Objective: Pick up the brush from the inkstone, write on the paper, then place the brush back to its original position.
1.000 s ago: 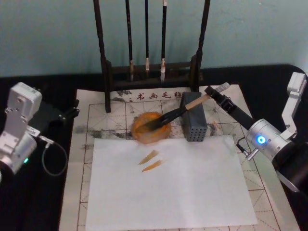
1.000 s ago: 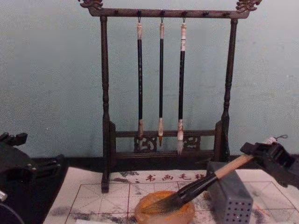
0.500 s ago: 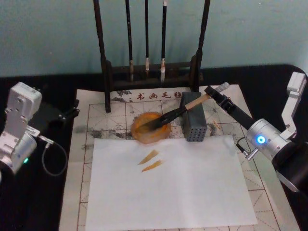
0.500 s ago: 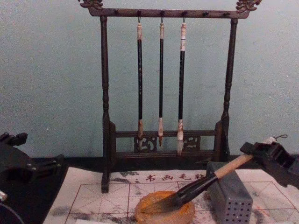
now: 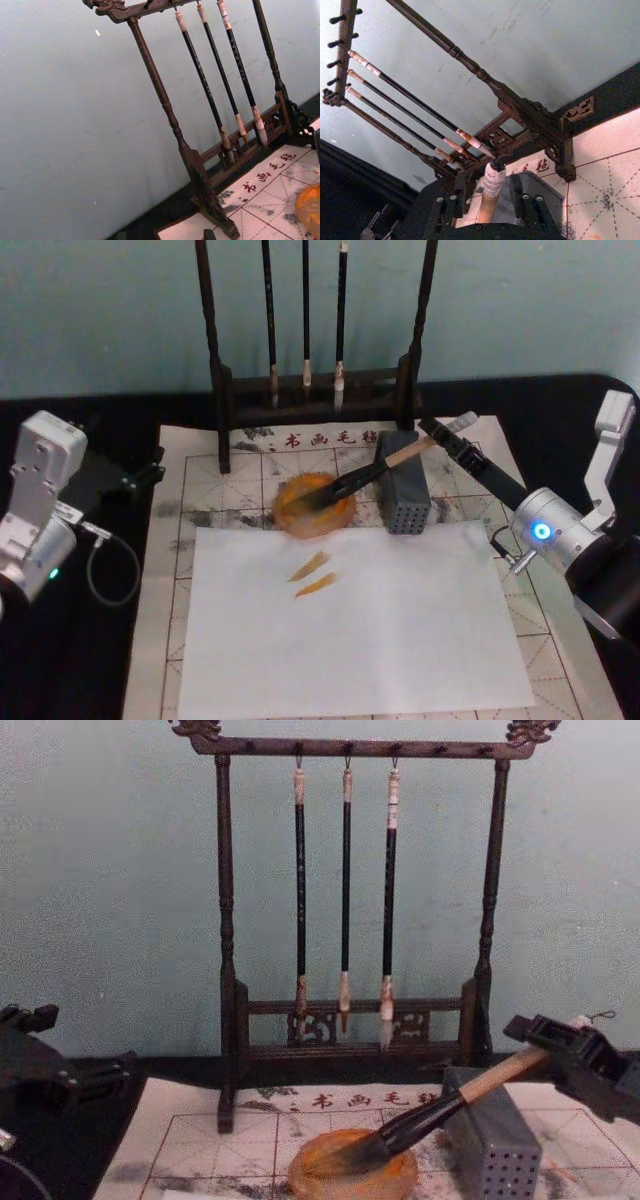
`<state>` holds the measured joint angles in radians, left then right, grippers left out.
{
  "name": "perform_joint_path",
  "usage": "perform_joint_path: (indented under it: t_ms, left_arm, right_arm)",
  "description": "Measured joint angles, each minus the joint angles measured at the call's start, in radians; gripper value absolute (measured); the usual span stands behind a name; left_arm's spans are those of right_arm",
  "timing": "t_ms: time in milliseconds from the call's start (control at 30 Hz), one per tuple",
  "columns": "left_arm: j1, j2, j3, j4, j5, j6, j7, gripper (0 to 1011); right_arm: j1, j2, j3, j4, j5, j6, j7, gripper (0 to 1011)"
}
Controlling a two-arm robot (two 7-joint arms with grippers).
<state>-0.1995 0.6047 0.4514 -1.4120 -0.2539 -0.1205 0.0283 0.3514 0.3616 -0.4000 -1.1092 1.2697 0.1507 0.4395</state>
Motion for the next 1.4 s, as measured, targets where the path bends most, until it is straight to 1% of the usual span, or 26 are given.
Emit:
perform_joint_path:
  t_ms: [33,200,267,300,333,533,867,1067,1300,1333,1400]
  left_arm:
    - [0.000,0.000,0.000,0.000,0.000,0.000,0.000,1001]
    - [0.000,0.000,0.000,0.000,0.000,0.000,0.000,1001]
    - [0.000,0.000,0.000,0.000,0.000,0.000,0.000,1001]
    - [0.000,0.000,0.000,0.000,0.000,0.000,0.000,1001]
    - [0.000,0.000,0.000,0.000,0.000,0.000,0.000,1001]
    - [0.000,0.000,0.000,0.000,0.000,0.000,0.000,1001]
    - [0.000,0.000,0.000,0.000,0.000,0.000,0.000,1001]
    - [0.000,0.000,0.000,0.000,0.000,0.000,0.000,1001]
    - [0.000,0.000,0.000,0.000,0.000,0.000,0.000,1001]
    - [0.000,0.000,0.000,0.000,0.000,0.000,0.000,1001]
    - [0.000,0.000,0.000,0.000,0.000,0.000,0.000,1001]
  right_arm:
    - [0.000,0.000,0.000,0.000,0.000,0.000,0.000,589]
    - [0.000,0.000,0.000,0.000,0.000,0.000,0.000,729]
    - [0.000,0.000,0.000,0.000,0.000,-0.001,0.000,807]
    - [0.000,0.000,0.000,0.000,0.000,-0.001,0.000,820]
    - [0.000,0.000,0.000,0.000,0.000,-0.001,0.000,870]
    - [0.000,0.000,0.000,0.000,0.000,-0.001,0.000,1003]
    - [0.000,0.001,0.000,-0.001,0.001,-0.004,0.000,1000]
    - [-0.013,0.018,-0.003,-0.026,0.000,-0.012,0.008,1000]
    - [-0.049,0.078,-0.018,-0.102,-0.022,-0.007,-0.001,1000]
    - [-0.058,0.093,-0.021,-0.119,-0.031,-0.006,-0.008,1000]
    - [-0.069,0.111,-0.025,-0.137,-0.044,-0.007,-0.015,1000]
